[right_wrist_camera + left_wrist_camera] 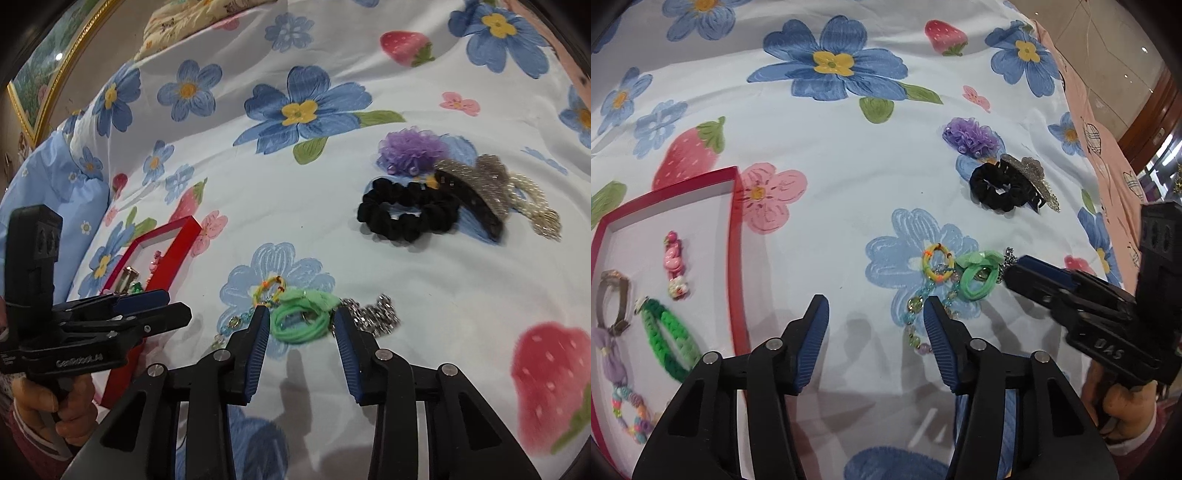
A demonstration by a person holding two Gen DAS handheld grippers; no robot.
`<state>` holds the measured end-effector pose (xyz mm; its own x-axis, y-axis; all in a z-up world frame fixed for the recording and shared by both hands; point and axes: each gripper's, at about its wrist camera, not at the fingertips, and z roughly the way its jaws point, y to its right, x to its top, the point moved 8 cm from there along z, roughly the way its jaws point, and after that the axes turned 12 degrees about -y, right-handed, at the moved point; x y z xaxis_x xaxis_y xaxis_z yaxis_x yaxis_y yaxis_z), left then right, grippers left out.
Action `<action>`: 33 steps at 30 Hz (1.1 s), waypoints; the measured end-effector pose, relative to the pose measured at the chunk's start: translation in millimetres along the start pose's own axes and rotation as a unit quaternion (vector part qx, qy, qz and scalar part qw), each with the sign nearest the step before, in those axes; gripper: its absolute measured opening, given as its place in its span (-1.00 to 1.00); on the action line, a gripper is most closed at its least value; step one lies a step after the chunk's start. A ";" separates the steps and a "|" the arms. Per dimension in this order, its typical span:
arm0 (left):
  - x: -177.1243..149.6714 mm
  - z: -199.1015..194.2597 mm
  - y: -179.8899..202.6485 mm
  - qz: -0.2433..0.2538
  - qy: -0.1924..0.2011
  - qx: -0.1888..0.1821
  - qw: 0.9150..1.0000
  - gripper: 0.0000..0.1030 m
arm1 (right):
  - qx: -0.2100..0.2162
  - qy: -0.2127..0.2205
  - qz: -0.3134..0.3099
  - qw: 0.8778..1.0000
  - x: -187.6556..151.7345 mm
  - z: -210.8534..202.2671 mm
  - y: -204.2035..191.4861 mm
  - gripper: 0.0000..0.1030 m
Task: Organize jewelry
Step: 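Grasp yellow hair tie with left tool while right tool grasps green hair tie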
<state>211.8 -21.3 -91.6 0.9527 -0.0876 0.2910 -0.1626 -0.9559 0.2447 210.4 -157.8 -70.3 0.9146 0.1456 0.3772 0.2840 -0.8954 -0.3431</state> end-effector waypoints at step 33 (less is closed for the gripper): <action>25.1 21.6 22.0 0.046 -0.008 -0.028 0.999 -0.96 | 0.002 -0.021 0.007 1.000 15.7 30.8 10.6 -0.39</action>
<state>237.6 -50.5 -98.9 0.9367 -0.1795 0.3006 -0.2637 -0.9265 0.2685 236.6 -152.0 -94.5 0.9298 0.1504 0.3359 0.2719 -0.8958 -0.3516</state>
